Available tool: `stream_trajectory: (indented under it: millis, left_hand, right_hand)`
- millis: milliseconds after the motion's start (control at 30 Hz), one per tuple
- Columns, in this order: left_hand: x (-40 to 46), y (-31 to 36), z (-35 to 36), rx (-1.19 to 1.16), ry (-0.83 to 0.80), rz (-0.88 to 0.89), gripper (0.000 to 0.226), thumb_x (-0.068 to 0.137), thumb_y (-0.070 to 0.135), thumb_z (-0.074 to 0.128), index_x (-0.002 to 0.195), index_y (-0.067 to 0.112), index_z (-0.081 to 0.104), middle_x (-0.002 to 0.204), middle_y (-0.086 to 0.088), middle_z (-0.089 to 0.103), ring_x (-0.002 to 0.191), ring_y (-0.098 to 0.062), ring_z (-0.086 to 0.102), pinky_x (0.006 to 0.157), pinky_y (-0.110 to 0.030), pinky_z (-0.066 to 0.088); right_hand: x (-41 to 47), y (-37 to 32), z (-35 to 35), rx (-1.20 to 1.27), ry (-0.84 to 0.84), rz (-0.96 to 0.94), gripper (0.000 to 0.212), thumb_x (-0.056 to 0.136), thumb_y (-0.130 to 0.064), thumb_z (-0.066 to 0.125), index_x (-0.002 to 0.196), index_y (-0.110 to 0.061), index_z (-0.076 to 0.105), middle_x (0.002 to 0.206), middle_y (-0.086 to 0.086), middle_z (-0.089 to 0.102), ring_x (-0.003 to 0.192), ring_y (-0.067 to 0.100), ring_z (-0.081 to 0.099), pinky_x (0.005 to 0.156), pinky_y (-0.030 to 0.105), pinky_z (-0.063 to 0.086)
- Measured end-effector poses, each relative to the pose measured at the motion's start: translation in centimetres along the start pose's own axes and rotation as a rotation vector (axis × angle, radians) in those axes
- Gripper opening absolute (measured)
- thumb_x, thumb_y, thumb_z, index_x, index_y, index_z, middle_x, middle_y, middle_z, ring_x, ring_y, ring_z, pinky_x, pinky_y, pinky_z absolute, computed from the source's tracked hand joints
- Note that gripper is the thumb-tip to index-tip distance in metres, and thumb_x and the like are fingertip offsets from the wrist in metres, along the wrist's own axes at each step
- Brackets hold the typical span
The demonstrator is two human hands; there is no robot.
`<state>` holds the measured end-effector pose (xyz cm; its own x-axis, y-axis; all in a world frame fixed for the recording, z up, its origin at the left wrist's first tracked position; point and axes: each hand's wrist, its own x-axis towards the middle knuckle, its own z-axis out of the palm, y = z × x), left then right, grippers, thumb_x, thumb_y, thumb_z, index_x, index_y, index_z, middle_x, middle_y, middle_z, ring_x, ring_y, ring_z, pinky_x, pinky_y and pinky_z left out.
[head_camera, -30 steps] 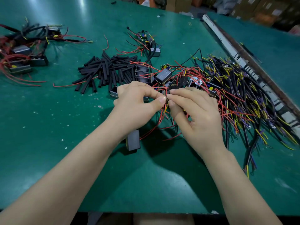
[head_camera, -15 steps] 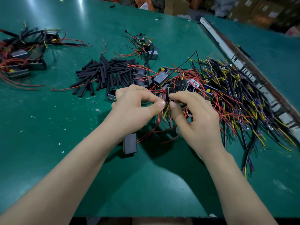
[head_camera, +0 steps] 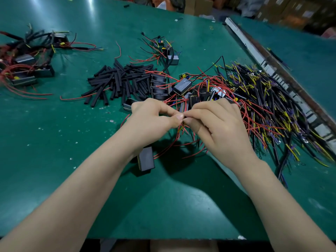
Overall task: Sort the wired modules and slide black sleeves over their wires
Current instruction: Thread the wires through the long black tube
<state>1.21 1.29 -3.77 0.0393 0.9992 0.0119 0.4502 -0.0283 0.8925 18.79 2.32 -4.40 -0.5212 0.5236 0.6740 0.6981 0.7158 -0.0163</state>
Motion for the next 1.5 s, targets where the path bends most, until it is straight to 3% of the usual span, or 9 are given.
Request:
stream_trajectory:
  millis: [133,333,533,700,867,967,1133,1233,1500]
  left_hand:
    - [-0.1,0.0,0.3,0.057,0.002,0.003,0.009,0.061,0.054,0.058,0.056,0.061,0.059,0.118,-0.009,0.053,0.123,-0.025,0.042,0.108,-0.041,0.032]
    - [0.2,-0.4,0.6,0.152,0.065,0.026,0.029,0.079,0.041,0.07,0.052,0.043,0.057,0.102,-0.01,0.061,0.122,-0.024,0.038,0.104,-0.042,0.032]
    - [-0.2,-0.1,1.1,0.322,0.211,0.181,0.01,0.083,0.034,0.068,0.074,0.036,0.065,0.1,0.011,0.047,0.117,-0.013,0.027,0.072,-0.024,0.01]
    - [-0.5,-0.4,1.2,0.554,0.326,0.486,0.014,0.077,0.034,0.072,0.076,0.02,0.069,0.097,0.007,0.051,0.109,-0.015,0.028,0.074,-0.026,0.007]
    - [-0.9,0.0,1.2,0.565,0.308,0.613,0.016,0.071,0.034,0.071,0.073,0.018,0.067,0.096,0.005,0.055,0.107,-0.016,0.032,0.076,-0.028,0.01]
    - [-0.7,0.0,1.0,0.486,0.298,0.555,0.014,0.073,0.036,0.068,0.075,0.022,0.069,0.094,0.011,0.048,0.107,-0.013,0.031,0.072,-0.025,0.008]
    - [0.0,-0.6,0.8,0.313,0.195,0.32,0.011,0.082,0.037,0.069,0.075,0.04,0.061,0.092,0.016,0.043,0.107,-0.005,0.024,0.071,-0.025,0.011]
    - [0.1,-0.4,1.0,0.287,0.172,0.273,0.014,0.082,0.039,0.068,0.072,0.044,0.058,0.088,0.019,0.042,0.106,-0.004,0.023,0.07,-0.025,0.011]
    - [-0.5,-0.3,1.3,0.302,0.233,0.367,0.003,0.081,0.036,0.071,0.08,0.036,0.067,0.089,0.017,0.045,0.106,-0.005,0.025,0.072,-0.026,0.013]
  right_hand:
    - [0.4,0.4,-0.6,-0.042,-0.061,-0.07,0.025,0.095,-0.028,0.055,0.091,-0.011,0.074,0.091,0.002,0.07,0.073,0.03,0.06,0.064,0.042,0.045]
    - [0.4,0.3,-0.6,-0.144,-0.136,-0.094,0.022,0.095,-0.028,0.056,0.088,-0.014,0.072,0.085,0.001,0.068,0.072,0.028,0.059,0.062,0.039,0.043]
    - [0.7,-0.2,-0.5,0.108,-0.246,0.285,0.019,0.088,-0.03,0.062,0.093,-0.016,0.074,0.096,0.0,0.058,0.102,0.03,0.049,0.082,0.042,0.037]
    - [0.6,-0.2,-0.6,0.263,-0.354,0.466,0.015,0.092,-0.024,0.062,0.099,-0.015,0.073,0.102,-0.004,0.043,0.113,0.024,0.037,0.1,0.045,0.03]
    - [0.3,0.4,-1.6,0.365,-0.467,0.447,0.012,0.095,-0.019,0.058,0.095,-0.013,0.068,0.101,0.0,0.045,0.107,0.017,0.037,0.1,0.029,0.028]
    - [0.1,0.6,-1.8,0.488,-0.353,0.457,0.014,0.094,-0.016,0.059,0.094,-0.009,0.072,0.097,-0.006,0.055,0.103,0.013,0.051,0.095,0.016,0.034]
    - [-1.6,-0.4,-0.2,0.395,0.08,0.53,0.017,0.094,-0.017,0.059,0.1,-0.009,0.073,0.097,0.003,0.063,0.096,0.017,0.059,0.089,0.033,0.046]
    - [-2.1,-0.7,0.3,0.229,0.108,0.409,0.018,0.09,-0.026,0.063,0.093,-0.012,0.074,0.095,0.003,0.064,0.095,0.025,0.058,0.081,0.049,0.045]
    - [-1.8,-1.5,0.4,0.308,0.1,0.419,0.018,0.089,-0.027,0.062,0.09,-0.013,0.073,0.097,-0.003,0.061,0.097,0.025,0.057,0.08,0.055,0.042]
